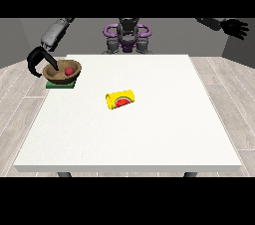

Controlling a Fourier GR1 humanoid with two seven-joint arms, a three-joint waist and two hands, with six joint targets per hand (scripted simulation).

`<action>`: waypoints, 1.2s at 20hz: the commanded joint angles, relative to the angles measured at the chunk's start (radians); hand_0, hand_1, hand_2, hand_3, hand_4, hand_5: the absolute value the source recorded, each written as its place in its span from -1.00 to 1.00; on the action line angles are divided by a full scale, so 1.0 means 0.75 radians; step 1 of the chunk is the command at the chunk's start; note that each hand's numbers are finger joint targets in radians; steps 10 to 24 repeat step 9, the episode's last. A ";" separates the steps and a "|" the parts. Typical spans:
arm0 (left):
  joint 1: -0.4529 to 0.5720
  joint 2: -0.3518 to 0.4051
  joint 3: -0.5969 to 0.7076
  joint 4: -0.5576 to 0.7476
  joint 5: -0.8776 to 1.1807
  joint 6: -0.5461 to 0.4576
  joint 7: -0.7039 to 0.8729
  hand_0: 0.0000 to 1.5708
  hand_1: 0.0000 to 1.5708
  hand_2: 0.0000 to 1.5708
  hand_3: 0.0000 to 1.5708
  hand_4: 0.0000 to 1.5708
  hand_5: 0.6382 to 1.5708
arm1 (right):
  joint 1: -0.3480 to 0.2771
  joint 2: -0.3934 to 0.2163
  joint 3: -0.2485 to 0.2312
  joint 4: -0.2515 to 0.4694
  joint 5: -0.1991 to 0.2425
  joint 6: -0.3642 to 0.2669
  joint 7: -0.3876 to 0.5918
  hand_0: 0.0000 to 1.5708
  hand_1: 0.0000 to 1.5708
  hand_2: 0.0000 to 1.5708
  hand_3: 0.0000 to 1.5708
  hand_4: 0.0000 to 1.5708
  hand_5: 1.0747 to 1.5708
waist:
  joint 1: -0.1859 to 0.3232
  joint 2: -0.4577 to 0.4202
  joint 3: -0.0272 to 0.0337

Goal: Pick the cup and pour the ball into the bowl, then pick the bowl and place it on the pad

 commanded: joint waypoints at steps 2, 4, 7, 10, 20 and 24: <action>0.008 -0.159 -0.147 -0.188 -0.050 0.123 0.157 -1.00 -1.00 -1.00 -1.00 0.37 0.99 | -0.027 0.014 0.033 0.063 0.022 0.025 0.043 -1.00 -1.00 -1.00 -0.85 -1.00 0.19 | -0.010 -0.142 0.0017; -0.025 -0.263 -0.230 -0.265 -0.048 0.145 0.213 -1.00 -1.00 -1.00 -1.00 0.15 0.97 | -0.064 -0.065 0.050 0.080 0.042 0.076 0.125 -1.00 -1.00 -1.00 -1.00 -1.00 0.15 | -0.009 -0.196 0.0024; -0.014 -0.276 -0.252 -0.212 -0.069 0.181 0.294 -1.00 -1.00 -1.00 -1.00 0.15 0.97 | -0.148 -0.063 0.078 0.006 0.030 0.138 0.221 -1.00 -1.00 -1.00 -0.87 -0.66 0.22 | -0.031 -0.328 -0.0010; 0.073 -0.267 -0.243 -0.127 -0.108 0.182 0.270 -1.00 -1.00 -1.00 -1.00 0.15 0.97 | -0.155 0.066 0.116 -0.078 0.005 0.179 0.213 -1.00 -1.00 -1.00 -1.00 -0.39 0.45 | -0.090 -0.478 -0.0034; 0.073 -0.267 -0.243 -0.127 -0.108 0.182 0.270 -1.00 -1.00 -1.00 -1.00 0.15 0.97 | -0.155 0.066 0.116 -0.078 0.005 0.179 0.213 -1.00 -1.00 -1.00 -1.00 -0.39 0.45 | -0.090 -0.478 -0.0034; 0.073 -0.267 -0.243 -0.127 -0.108 0.182 0.270 -1.00 -1.00 -1.00 -1.00 0.15 0.97 | -0.155 0.066 0.116 -0.078 0.005 0.179 0.213 -1.00 -1.00 -1.00 -1.00 -0.39 0.45 | -0.090 -0.478 -0.0034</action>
